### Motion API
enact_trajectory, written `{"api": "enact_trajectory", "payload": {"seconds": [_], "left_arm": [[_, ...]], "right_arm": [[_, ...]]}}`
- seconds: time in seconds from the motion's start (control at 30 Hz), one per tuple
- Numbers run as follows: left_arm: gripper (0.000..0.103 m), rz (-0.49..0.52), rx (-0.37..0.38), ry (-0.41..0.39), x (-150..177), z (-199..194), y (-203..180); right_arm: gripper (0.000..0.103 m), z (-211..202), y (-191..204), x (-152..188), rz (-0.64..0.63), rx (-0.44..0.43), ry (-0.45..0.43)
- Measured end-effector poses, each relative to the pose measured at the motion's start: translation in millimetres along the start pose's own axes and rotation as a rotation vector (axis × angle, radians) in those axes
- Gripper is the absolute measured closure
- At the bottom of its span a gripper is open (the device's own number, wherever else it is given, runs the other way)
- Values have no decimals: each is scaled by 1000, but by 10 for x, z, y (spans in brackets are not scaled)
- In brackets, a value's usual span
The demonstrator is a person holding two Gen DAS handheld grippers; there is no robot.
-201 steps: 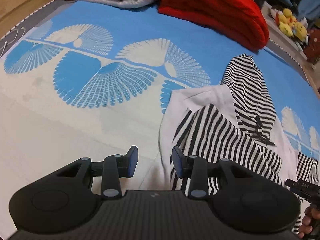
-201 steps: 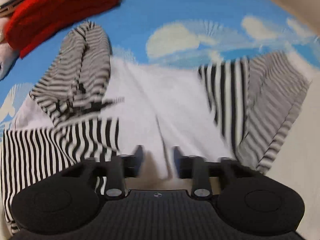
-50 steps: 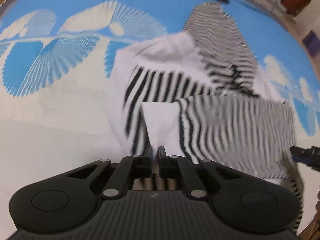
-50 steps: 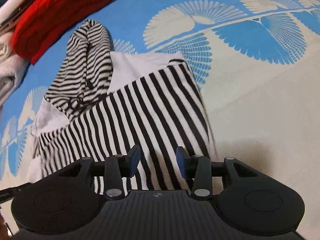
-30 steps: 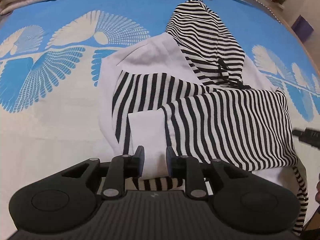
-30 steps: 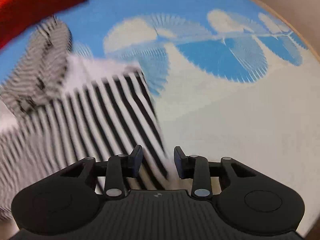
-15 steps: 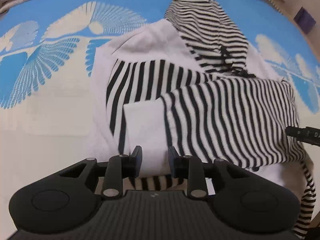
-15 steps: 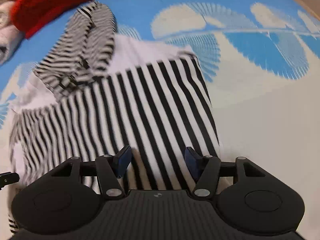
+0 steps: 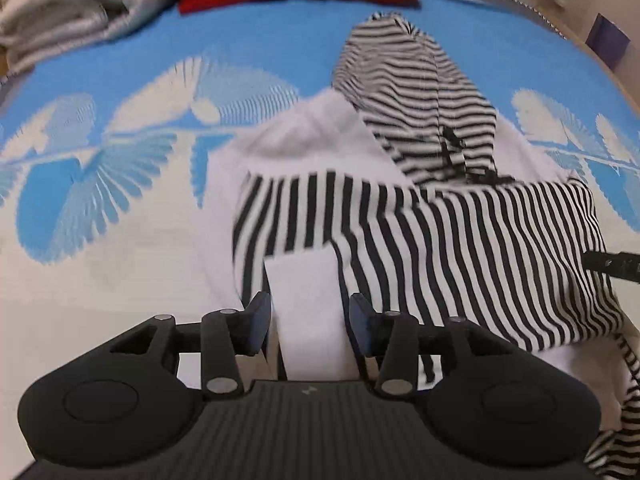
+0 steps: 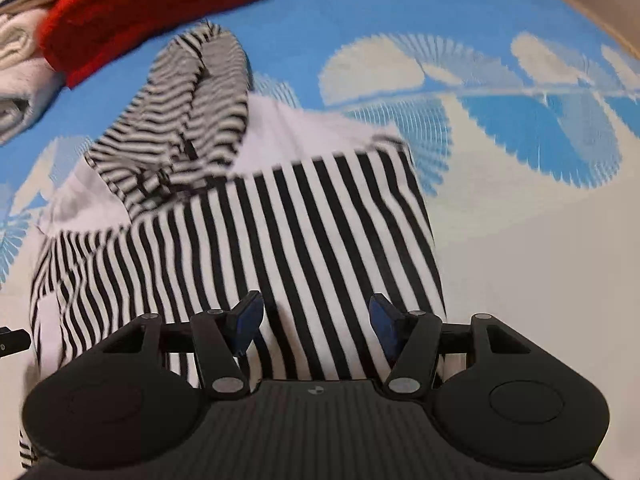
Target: Fold small clothes
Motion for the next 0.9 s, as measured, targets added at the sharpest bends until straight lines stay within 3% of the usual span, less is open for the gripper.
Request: {"api": "enact_trajectory", "payload": {"seconds": [0.2, 0.33, 0.6, 0.9], "left_arm": [[49, -69, -9, -97, -207, -149, 98], [25, -91, -23, -159, -318, -255, 120], [24, -81, 6, -234, -446, -371, 34], [22, -74, 3, -328, -571, -477, -32]], "right_arm": [[43, -225, 151, -215, -46, -39, -147], [43, -300, 197, -289, -49, -65, -195], [44, -321, 276, -348, -45, -95, -227], [47, -489, 470, -447, -119, -143, -321]]}}
Point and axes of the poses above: each gripper's, at about its wrist camera, not at the fingertips, and z roughly the way its jaws point, y to its left, x to its underside, the point moved 9 cm from there along z, roughly the way its jaws point, and after that the axes turned 3 degrees about -x, right-handed, at the moved point
